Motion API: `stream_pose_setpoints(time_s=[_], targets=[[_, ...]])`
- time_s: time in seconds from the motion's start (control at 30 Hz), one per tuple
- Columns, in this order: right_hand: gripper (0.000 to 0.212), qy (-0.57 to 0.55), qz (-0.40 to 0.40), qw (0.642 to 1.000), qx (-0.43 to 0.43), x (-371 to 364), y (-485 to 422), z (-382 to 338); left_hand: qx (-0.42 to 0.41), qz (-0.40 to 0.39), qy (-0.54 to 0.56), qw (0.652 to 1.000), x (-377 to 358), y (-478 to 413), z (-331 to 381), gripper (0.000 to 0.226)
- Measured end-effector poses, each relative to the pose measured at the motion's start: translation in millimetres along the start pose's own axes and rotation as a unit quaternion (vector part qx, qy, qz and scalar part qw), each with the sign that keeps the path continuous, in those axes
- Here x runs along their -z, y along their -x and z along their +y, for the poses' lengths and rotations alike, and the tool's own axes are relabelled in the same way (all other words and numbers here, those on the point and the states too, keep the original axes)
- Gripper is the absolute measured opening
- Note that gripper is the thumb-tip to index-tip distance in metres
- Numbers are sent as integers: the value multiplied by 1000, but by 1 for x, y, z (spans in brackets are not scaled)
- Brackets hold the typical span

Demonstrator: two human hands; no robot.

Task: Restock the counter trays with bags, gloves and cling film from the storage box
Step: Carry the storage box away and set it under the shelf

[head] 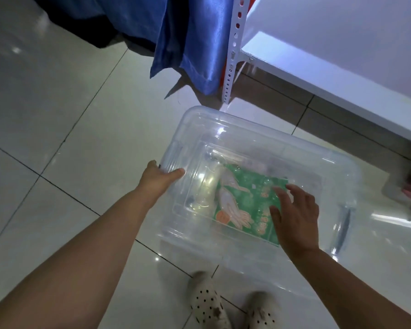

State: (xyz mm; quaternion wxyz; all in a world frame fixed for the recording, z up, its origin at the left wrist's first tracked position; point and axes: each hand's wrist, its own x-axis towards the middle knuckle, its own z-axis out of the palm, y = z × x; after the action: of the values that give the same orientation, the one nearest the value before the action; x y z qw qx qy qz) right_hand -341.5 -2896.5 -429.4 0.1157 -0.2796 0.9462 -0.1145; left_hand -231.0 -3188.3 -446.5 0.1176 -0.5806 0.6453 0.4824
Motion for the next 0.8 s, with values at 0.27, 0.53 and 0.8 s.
stream_pose_setpoints(time_s=[0.27,0.53,0.8], targets=[[43,34,27,993,-108,22,19,47,-97,101,-162,977,1,7,6,53],[54,28,51,984,-166,22,35,80,-160,138,-40,977,-14,22,1,22],[33,-296,-50,840,-452,32,29,86,7,141,-40,989,-19,39,-10,38]])
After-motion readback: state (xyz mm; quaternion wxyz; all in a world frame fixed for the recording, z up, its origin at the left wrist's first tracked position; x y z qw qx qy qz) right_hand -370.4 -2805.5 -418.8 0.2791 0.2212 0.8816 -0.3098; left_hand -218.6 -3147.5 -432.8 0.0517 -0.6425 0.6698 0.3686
